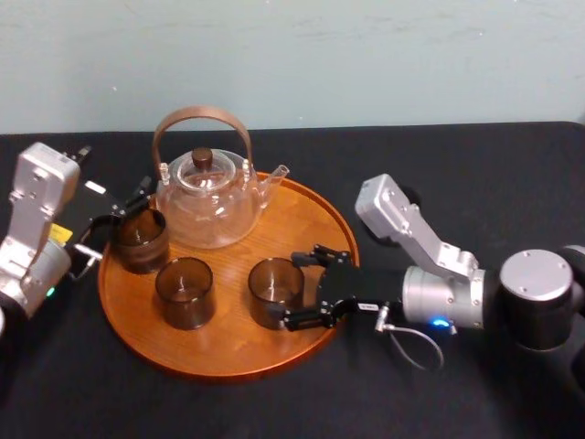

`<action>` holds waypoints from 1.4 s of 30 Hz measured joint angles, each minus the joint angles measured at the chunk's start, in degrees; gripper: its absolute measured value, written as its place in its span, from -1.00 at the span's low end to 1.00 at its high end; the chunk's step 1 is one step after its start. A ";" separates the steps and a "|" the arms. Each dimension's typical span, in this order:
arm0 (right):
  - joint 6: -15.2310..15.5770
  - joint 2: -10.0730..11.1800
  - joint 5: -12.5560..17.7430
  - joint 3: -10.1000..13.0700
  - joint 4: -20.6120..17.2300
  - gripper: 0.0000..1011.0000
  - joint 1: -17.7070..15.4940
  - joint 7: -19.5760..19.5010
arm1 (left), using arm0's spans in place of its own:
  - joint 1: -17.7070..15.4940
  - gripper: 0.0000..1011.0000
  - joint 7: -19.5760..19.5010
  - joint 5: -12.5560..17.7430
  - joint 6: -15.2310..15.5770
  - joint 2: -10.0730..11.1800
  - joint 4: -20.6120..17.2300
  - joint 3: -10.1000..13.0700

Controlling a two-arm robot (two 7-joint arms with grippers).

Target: Pick up the glass from the table and place it on the tray.

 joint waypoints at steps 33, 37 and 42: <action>0.25 8.90 5.98 15.96 -11.24 0.98 -12.73 -13.57 | 0.00 0.98 0.00 0.00 0.00 0.00 0.00 0.00; 1.21 7.91 6.07 17.76 -10.81 0.98 -13.13 -16.01 | 0.00 0.98 0.00 0.00 0.00 0.00 0.00 0.00; 2.38 6.59 5.94 19.76 -10.00 0.98 -13.30 -18.59 | 0.00 0.98 0.00 0.00 0.00 0.00 0.00 0.00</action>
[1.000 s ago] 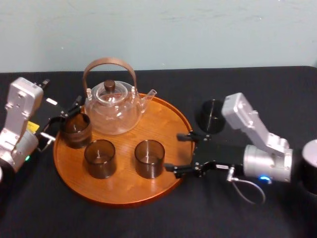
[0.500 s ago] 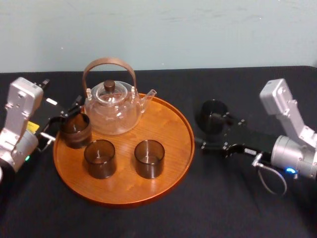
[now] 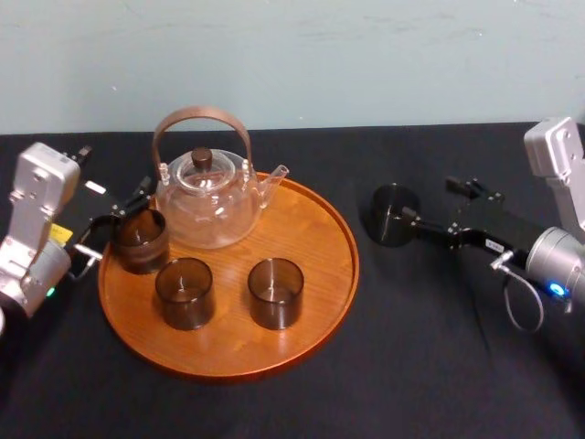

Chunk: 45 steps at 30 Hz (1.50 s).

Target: Pick up the glass from the table and place it on the tray.

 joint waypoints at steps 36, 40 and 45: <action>6.81 -5.90 -5.32 -1.47 9.51 0.98 6.29 2.08 | 0.00 0.98 0.00 0.00 0.00 0.00 0.00 0.00; 6.66 -6.79 -5.66 -1.62 10.76 0.98 7.27 2.06 | 0.00 0.98 0.00 0.00 0.00 0.00 0.00 0.00; 6.49 -7.95 -6.16 -1.80 12.26 0.98 8.43 1.91 | 0.00 0.98 0.00 0.00 0.00 0.00 0.00 0.00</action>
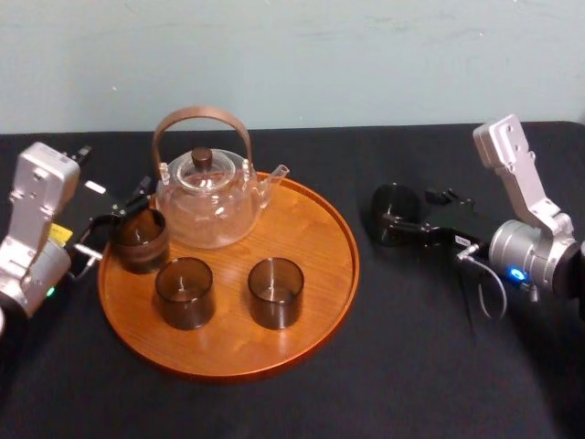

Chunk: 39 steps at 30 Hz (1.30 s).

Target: Pick up the glass from the table and place it on the tray.

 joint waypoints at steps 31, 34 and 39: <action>-0.32 -4.00 -3.70 -2.30 8.04 0.98 5.93 1.34 | 0.00 0.98 0.00 0.00 0.00 0.00 0.00 0.00; -0.31 -3.96 -3.70 -2.26 8.04 0.98 5.93 1.32 | 0.00 0.98 0.00 0.00 0.00 0.00 0.00 0.00; -0.29 -3.95 -3.64 -2.19 7.99 0.98 5.88 1.30 | 0.00 0.98 0.00 0.00 0.00 0.00 0.00 0.00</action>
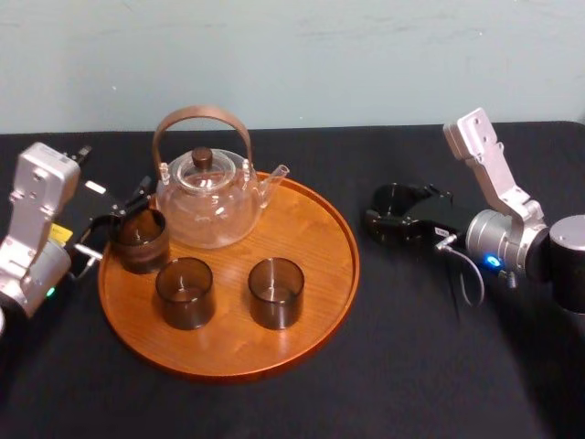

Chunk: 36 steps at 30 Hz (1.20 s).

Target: Pick up the glass from the table and place it on the tray.

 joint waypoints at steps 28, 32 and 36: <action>-0.14 0.49 0.74 0.72 -0.95 0.79 -0.63 0.42 | 0.00 0.98 0.00 0.00 0.00 0.00 0.00 0.00; -0.43 1.48 1.07 1.03 -2.36 0.79 -1.00 1.43 | 0.00 0.98 0.00 0.00 0.00 -0.01 0.00 0.00; -1.14 2.33 1.35 1.00 -3.48 0.79 -0.88 2.88 | 0.00 0.98 0.00 0.00 0.00 0.00 0.00 0.00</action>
